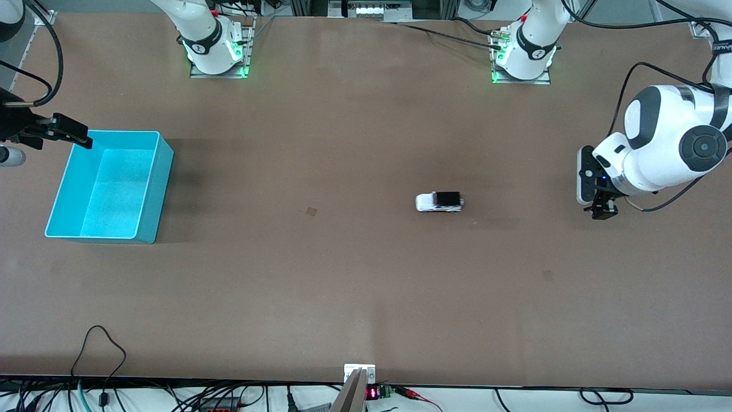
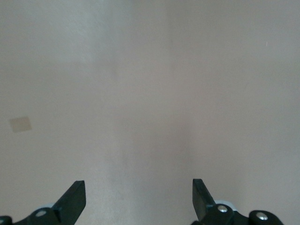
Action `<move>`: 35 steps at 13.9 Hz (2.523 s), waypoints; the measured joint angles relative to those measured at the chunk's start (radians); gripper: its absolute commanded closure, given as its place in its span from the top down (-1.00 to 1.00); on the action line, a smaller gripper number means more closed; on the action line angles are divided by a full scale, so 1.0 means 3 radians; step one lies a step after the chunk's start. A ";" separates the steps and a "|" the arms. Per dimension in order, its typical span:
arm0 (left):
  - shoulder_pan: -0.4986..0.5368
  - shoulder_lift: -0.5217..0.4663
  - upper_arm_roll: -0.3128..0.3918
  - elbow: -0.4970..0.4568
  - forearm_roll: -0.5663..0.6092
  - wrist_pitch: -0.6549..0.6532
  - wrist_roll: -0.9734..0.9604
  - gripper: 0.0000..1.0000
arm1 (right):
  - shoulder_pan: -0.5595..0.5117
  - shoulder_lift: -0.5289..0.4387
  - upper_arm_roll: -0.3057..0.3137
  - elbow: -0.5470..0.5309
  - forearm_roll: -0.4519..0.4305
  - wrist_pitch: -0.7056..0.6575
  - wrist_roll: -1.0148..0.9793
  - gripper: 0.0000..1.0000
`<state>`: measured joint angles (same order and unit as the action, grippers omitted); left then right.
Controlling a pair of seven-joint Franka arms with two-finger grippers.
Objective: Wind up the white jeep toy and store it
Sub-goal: 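Raise the left gripper away while the jeep rolls toward the box, then reach the right gripper down to the jeep beside the box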
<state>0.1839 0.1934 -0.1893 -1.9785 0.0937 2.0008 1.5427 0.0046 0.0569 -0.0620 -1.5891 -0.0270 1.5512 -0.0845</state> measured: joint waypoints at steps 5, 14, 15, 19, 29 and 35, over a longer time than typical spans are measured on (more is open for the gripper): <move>-0.0309 -0.0001 -0.0004 0.0319 -0.0006 -0.0324 -0.0983 1.00 | 0.0000 0.0000 0.0000 0.0000 0.0000 -0.0001 0.0000 1.00; -0.0353 -0.0001 0.0000 0.0493 -0.0174 -0.0392 -0.3584 1.00 | 0.0001 0.0000 0.0001 0.0000 0.0000 -0.0002 0.0000 1.00; -0.0347 -0.0001 0.0009 0.0514 -0.0174 -0.0392 -0.3875 1.00 | 0.0002 0.0000 0.0002 0.0000 0.0000 -0.0002 0.0000 1.00; -0.0331 -0.0002 0.0055 0.0765 -0.0174 -0.0502 -0.4746 1.00 | 0.0004 0.0000 0.0002 0.0000 0.0000 -0.0002 0.0000 1.00; -0.0319 -0.0005 0.0224 0.1397 -0.0177 -0.0767 -0.5295 1.00 | 0.0008 0.0119 0.0003 -0.0001 0.0000 0.0002 0.0000 1.00; -0.0424 -0.0008 0.0275 0.1784 -0.0251 -0.1030 -0.5502 1.00 | 0.0023 0.0177 0.0015 -0.0001 0.0000 -0.0003 -0.0002 1.00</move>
<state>0.0568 0.1909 -0.1069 -1.4434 0.0183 1.6917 -0.1079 0.0116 0.1099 -0.0575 -1.5894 -0.0271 1.5504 -0.0850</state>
